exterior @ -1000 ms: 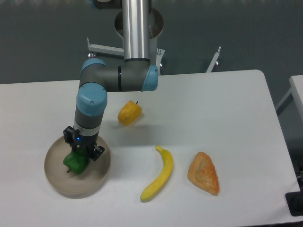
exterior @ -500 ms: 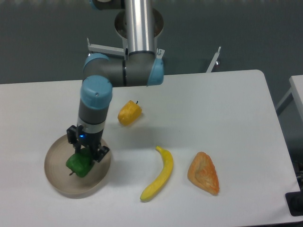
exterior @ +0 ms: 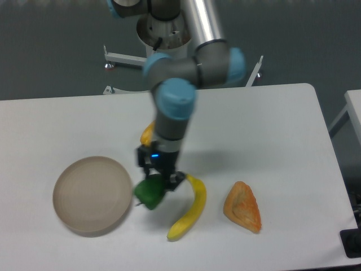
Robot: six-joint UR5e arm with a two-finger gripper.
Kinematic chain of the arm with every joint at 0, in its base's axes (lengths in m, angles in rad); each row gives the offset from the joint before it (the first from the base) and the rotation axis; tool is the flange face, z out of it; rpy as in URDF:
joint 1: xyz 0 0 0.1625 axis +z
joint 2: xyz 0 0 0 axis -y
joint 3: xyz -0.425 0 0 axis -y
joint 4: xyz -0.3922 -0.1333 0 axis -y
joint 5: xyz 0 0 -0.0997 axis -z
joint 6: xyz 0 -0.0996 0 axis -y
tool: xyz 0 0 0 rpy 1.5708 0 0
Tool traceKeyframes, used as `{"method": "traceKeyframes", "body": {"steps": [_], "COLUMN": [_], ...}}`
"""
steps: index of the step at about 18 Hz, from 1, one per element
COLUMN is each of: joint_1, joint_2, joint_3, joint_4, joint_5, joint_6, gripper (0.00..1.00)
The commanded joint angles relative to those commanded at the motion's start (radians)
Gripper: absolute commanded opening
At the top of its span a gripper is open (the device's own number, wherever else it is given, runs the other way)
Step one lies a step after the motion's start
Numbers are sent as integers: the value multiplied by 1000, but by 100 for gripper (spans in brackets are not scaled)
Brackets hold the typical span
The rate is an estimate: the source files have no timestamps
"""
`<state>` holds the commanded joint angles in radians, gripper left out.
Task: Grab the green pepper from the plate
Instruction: 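Lift the green pepper off the plate and carry it toward the banana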
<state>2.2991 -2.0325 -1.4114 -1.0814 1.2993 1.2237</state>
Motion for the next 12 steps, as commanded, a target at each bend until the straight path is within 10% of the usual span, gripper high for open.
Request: {"method": "traceKeyframes", "body": {"steps": [12], "joint_1": [75], "joint_2": [-58], "joint_3": [69], "joint_4": [0], "joint_5": [106], "joint_6": [131], "gripper": [33]}}
